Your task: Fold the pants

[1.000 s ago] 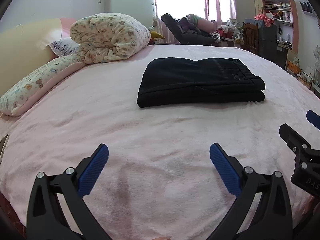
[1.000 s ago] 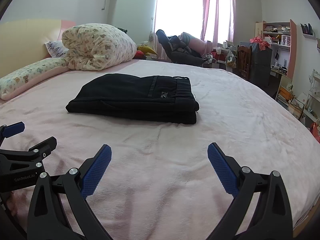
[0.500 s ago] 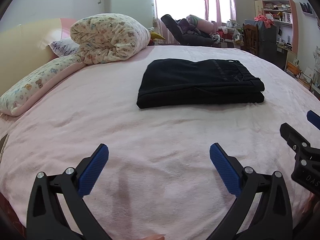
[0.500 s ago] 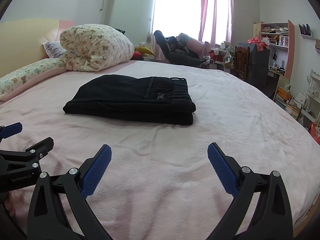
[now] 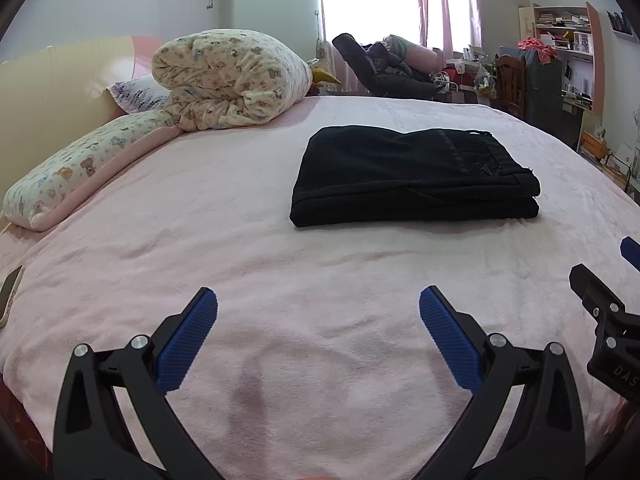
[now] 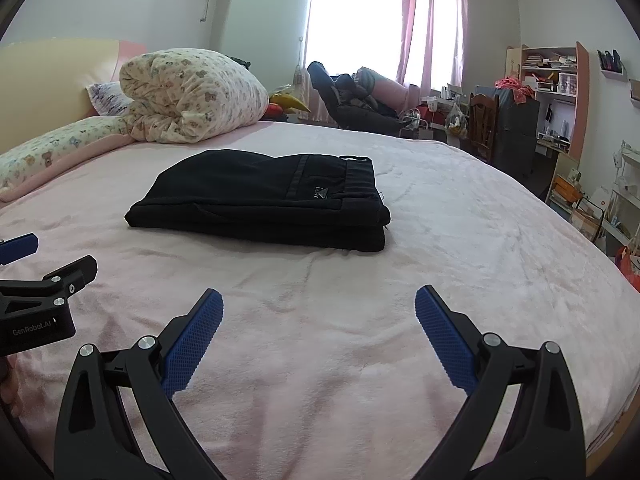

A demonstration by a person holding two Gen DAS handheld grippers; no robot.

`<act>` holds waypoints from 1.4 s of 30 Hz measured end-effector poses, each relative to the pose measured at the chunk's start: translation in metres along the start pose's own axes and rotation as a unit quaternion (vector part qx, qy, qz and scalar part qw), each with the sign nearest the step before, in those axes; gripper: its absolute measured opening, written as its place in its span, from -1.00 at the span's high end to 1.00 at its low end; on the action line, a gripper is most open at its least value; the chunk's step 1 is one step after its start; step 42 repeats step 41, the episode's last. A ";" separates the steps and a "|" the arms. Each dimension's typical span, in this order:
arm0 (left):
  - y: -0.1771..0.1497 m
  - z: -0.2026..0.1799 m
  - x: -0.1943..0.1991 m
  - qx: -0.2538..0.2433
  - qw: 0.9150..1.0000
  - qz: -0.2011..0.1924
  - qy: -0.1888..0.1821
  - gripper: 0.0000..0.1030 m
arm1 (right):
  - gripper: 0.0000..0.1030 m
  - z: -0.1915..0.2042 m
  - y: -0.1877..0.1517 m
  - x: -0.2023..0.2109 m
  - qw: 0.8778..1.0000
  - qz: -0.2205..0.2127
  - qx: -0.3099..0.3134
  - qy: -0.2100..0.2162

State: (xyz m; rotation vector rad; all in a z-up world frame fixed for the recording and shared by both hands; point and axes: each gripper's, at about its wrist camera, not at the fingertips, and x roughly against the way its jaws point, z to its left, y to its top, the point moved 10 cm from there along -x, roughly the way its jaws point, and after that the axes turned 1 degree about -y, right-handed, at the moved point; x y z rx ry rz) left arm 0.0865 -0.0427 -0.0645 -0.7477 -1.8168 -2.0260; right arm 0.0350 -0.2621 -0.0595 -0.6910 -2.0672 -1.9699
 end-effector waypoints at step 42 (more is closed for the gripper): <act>-0.003 -0.015 0.003 -0.023 1.000 -0.002 -0.015 -0.97 | -0.92 0.001 -0.002 -0.002 1.000 0.008 0.004 0.004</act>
